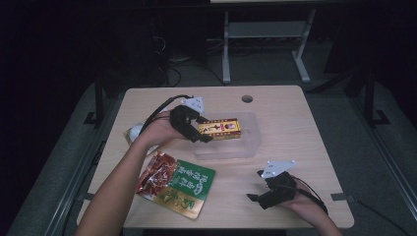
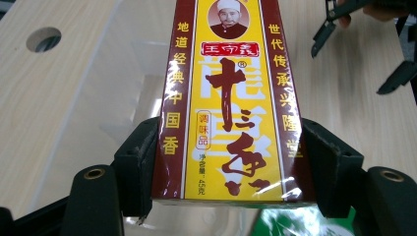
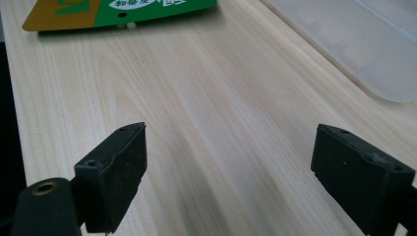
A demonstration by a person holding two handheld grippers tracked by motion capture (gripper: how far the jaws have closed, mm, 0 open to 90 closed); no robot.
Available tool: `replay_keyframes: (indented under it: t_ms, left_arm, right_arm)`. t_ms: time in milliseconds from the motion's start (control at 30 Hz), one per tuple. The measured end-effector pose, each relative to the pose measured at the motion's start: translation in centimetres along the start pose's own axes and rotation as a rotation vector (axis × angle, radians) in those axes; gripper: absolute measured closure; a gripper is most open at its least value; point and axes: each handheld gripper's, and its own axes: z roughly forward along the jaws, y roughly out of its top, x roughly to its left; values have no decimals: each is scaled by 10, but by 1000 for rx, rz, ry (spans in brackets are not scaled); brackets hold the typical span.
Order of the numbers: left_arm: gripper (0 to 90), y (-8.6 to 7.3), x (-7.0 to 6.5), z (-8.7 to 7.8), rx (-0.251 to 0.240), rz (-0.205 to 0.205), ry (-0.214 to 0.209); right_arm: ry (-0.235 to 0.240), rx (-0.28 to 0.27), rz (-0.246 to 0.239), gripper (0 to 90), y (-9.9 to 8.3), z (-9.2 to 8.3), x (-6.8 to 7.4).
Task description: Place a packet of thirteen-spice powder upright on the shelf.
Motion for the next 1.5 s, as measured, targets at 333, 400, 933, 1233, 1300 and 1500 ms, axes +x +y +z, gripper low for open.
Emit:
replay_keyframes:
  t_ms: [333, 400, 933, 1233, 1300, 1500]
  left_arm:
    - [316, 16, 22, 19, 20, 13, 3]
    - [316, 17, 26, 23, 30, 9, 5]
    - [315, 26, 37, 62, 94, 5, -26]
    - [315, 36, 38, 73, 120, 9, -27]
    - [314, 36, 38, 74, 126, 6, -30]
    - [314, 37, 40, 76, 123, -1, -32]
  right_arm:
    - [7, 6, -4, 133, -1, 2, -2]
    - [6, 9, -7, 132, -1, 2, -2]
    - [-6, 10, -21, 133, 0, 4, -6]
    - [-2, 6, -22, 133, 0, 5, -6]
    - [-2, 6, -22, 133, 0, 5, -6]
    - [-1, 5, -23, 133, 0, 5, -6]
